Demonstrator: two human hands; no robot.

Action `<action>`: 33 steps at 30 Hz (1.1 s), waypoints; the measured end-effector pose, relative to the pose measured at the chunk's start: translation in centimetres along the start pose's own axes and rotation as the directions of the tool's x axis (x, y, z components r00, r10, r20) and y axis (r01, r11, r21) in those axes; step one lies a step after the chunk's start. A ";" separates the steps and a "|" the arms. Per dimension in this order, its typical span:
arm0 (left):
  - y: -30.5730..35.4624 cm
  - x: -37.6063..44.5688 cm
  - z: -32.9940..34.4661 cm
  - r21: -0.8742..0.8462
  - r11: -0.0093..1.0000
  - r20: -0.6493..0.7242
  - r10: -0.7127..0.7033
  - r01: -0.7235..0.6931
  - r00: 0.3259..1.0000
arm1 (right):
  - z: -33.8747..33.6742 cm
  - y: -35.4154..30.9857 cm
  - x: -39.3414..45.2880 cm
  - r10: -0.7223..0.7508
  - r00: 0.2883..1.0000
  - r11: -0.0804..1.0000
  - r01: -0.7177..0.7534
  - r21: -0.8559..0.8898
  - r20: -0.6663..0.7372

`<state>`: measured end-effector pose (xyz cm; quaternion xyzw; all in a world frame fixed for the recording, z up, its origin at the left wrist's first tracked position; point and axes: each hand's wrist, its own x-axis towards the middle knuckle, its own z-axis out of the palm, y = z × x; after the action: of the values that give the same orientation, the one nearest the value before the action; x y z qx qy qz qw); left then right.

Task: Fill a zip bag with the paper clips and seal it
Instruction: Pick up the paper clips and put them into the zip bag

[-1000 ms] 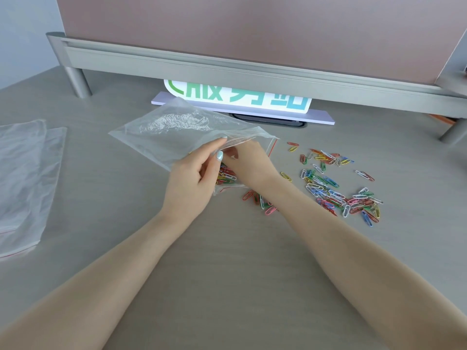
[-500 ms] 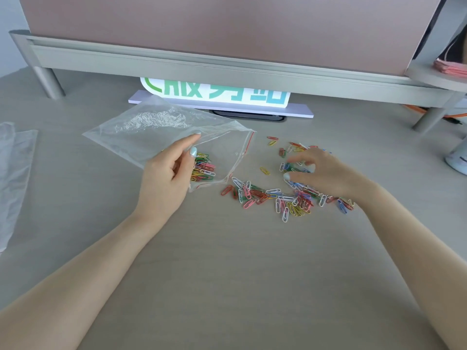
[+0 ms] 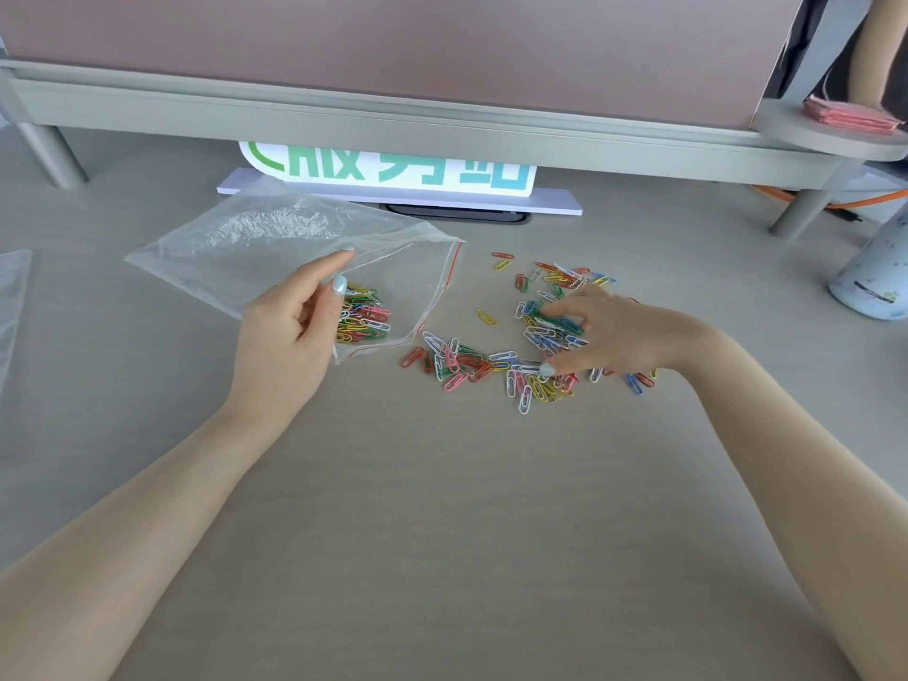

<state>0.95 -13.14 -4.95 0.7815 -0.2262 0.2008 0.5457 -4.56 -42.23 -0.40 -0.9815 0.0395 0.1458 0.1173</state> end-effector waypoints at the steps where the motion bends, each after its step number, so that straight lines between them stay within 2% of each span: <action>1: 0.1 0.0 0.0 0.005 1.000 -0.001 -0.001 0.001 1.000 | 0.0 0.0 0.0 -0.001 1.000 1.000 0.002 0.023 -0.007; 6: 0.0 0.1 0.0 0.016 1.000 0.005 -0.006 0.006 1.000 | 0.4 -0.2 0.4 -0.033 0.995 0.989 0.047 0.142 -0.095; 12: 0.1 0.0 0.0 0.010 1.000 0.010 -0.002 0.002 1.000 | 1.1 -0.3 0.9 0.000 0.986 0.964 0.044 0.262 -0.165; 24: 0.0 0.0 0.1 0.006 1.000 0.018 -0.005 0.005 1.000 | 1.4 -0.9 1.1 -0.023 0.961 0.970 0.088 0.228 -0.275; 33: -0.2 0.1 0.1 0.003 1.000 0.015 -0.002 0.002 1.000 | 1.2 -1.2 0.9 -0.044 0.954 0.968 0.113 0.223 -0.296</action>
<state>1.13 -13.20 -5.13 0.7840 -0.2293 0.1948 0.5430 -3.96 -40.81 -1.53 -0.9720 0.0341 -0.0096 0.2325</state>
